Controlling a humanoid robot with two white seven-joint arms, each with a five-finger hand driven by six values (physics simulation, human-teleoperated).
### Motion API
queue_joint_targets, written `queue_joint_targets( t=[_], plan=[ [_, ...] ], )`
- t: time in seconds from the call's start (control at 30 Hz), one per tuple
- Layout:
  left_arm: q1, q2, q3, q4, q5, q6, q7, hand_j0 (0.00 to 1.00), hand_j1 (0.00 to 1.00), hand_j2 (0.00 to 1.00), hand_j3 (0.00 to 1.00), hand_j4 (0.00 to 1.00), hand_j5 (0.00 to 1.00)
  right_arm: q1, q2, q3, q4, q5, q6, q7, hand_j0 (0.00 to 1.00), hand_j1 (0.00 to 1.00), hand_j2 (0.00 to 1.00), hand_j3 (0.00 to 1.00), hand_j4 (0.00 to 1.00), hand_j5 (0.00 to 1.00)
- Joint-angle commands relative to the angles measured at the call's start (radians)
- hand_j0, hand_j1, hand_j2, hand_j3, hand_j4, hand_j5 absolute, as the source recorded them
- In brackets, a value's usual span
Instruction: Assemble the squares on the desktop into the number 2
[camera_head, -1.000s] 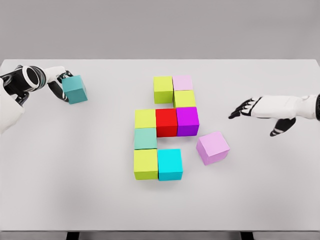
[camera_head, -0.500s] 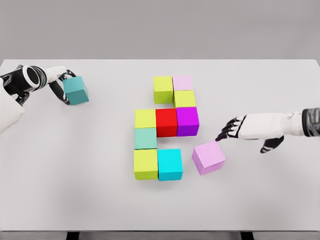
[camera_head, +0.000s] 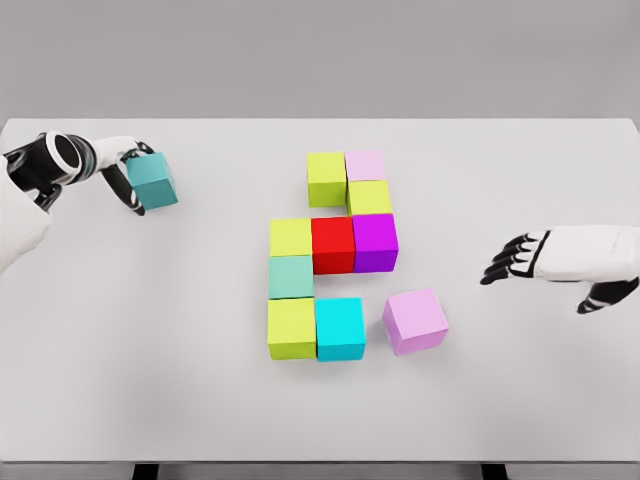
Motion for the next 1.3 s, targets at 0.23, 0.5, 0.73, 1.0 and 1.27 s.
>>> queue_joint_targets(
  t=[0.23, 0.5, 0.73, 1.0, 1.27],
  plan=[
    [-0.002, -0.011, 0.005, 0.002, -0.003, -0.001, 0.000, 0.84, 0.84, 0.84, 0.84, 0.84, 0.84, -0.002, -0.039, 0.137, -0.033, -0.037, 0.002, 0.000, 1.00, 1.00, 1.00, 1.00, 1.00, 1.00],
    [0.000, -0.016, 0.007, -0.004, 0.000, -0.001, 0.000, 0.61, 0.61, 0.61, 0.61, 0.61, 0.61, -0.012, -0.019, 0.138, -0.031, -0.023, 0.002, 0.000, 1.00, 1.00, 1.00, 1.00, 1.00, 1.00],
    [-0.006, -0.016, 0.018, -0.012, 0.006, -0.001, 0.000, 0.55, 0.55, 0.55, 0.55, 0.55, 0.55, -0.018, 0.042, 0.135, -0.027, 0.015, 0.002, 0.000, 1.00, 1.00, 1.00, 1.00, 1.00, 1.00],
    [-0.017, -0.034, 0.024, -0.023, 0.004, -0.001, 0.000, 0.52, 0.52, 0.52, 0.52, 0.52, 0.52, -0.018, 0.044, 0.127, -0.031, 0.118, 0.002, 0.000, 1.00, 1.00, 1.00, 1.00, 1.00, 1.00],
    [-0.017, -0.050, 0.022, -0.095, -0.002, -0.001, 0.000, 0.49, 0.49, 0.49, 0.49, 0.49, 0.49, -0.040, 0.076, 0.124, -0.027, 0.148, 0.002, 0.000, 1.00, 1.00, 1.00, 1.00, 1.00, 1.00]
  ],
)
